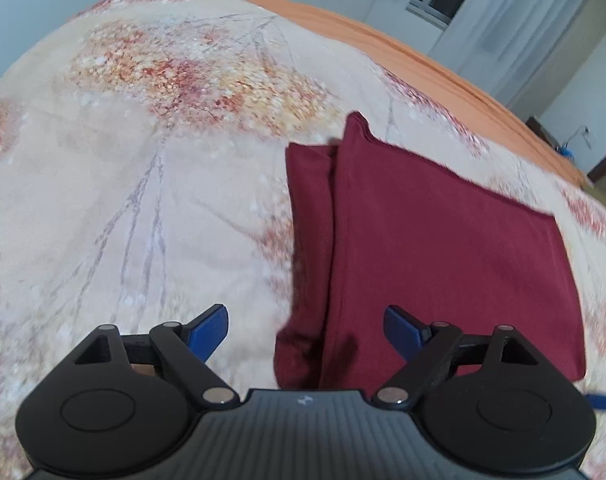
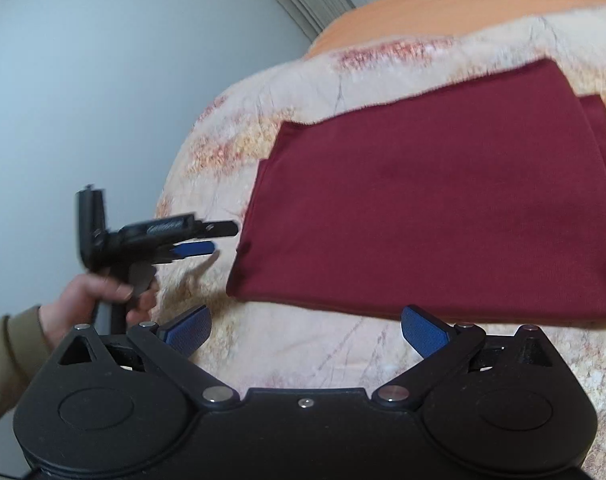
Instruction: Fold small clothes
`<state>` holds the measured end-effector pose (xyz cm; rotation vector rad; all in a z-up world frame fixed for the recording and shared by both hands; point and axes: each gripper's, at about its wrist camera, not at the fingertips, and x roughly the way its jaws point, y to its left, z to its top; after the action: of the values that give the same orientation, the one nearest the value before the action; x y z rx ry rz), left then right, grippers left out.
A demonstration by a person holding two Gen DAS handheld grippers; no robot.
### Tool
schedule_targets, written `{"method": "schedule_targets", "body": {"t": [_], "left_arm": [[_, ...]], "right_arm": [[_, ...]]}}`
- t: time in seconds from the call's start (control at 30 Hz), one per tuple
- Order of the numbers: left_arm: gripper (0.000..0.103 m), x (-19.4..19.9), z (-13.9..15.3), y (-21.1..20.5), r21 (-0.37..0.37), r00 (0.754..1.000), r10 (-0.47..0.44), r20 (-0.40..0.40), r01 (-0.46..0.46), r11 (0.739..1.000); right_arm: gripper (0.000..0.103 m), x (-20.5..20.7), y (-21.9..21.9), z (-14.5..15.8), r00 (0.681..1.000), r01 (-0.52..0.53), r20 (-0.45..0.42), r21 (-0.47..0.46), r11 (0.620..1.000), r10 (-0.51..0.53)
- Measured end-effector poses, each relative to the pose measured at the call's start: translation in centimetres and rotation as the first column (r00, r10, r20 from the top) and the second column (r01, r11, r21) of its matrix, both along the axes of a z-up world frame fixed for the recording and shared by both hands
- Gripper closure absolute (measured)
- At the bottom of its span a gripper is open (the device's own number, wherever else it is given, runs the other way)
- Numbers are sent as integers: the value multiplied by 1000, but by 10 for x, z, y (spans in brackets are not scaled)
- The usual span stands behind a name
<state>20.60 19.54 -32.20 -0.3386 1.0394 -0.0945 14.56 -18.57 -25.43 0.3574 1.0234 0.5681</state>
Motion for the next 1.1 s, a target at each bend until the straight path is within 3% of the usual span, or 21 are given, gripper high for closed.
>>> {"method": "schedule_targets", "body": {"t": [0.13, 0.23, 0.33, 0.4, 0.53, 0.63, 0.73, 0.8, 0.83, 0.9, 0.93, 0.97, 1.1], "left_arm": [[23, 28, -15, 11, -111, 1000, 13, -9, -14, 994], [38, 44, -28, 17, -192, 1000, 9, -25, -14, 981], [59, 53, -41, 19, -241, 999, -2, -41, -8, 970], [79, 55, -49, 18, -264, 998, -21, -59, 5, 965], [91, 53, -38, 9, -221, 999, -35, -35, 27, 975], [92, 51, -7, -10, -145, 997, -77, 1, 77, 987], [92, 52, 29, -40, -95, 986, -158, 46, 161, 982], [92, 57, 47, -63, -66, 976, -208, 60, 212, 975], [92, 61, 54, -74, -45, 971, -231, 63, 234, 971], [92, 65, 64, -94, -11, 962, -265, 67, 267, 964], [92, 65, 68, -100, -1, 960, -272, 61, 273, 962], [92, 65, 71, -105, 6, 960, -273, 55, 273, 962], [92, 63, 86, -116, 14, 963, -265, 51, 265, 964]], "right_arm": [[4, -4, -1, 7, 998, 47, 29, 17, 999, -47], [4, -4, -6, 9, 997, 68, 38, 14, 998, -69], [4, -5, -13, 8, 996, 86, 30, 3, 996, -86], [5, -5, -16, 6, 996, 90, 27, -5, 996, -90], [5, -4, -22, 3, 993, 115, 41, -11, 993, -115], [5, 0, -24, 1, 989, 129, 80, -50, 990, -124], [7, 12, -17, -4, 984, 112, 157, -146, 983, -89], [14, 30, -7, -10, 973, 93, 226, -215, 972, -43], [24, 43, -1, -14, 964, 75, 265, -246, 966, -7], [52, 74, 11, -24, 950, 51, 307, -308, 950, 48], [73, 93, 15, -31, 949, 43, 308, -329, 944, 64], [79, 110, 19, -37, 951, 38, 301, -345, 938, 72], [82, 157, 30, -70, 966, -8, 234, -400, 916, 111]]}}
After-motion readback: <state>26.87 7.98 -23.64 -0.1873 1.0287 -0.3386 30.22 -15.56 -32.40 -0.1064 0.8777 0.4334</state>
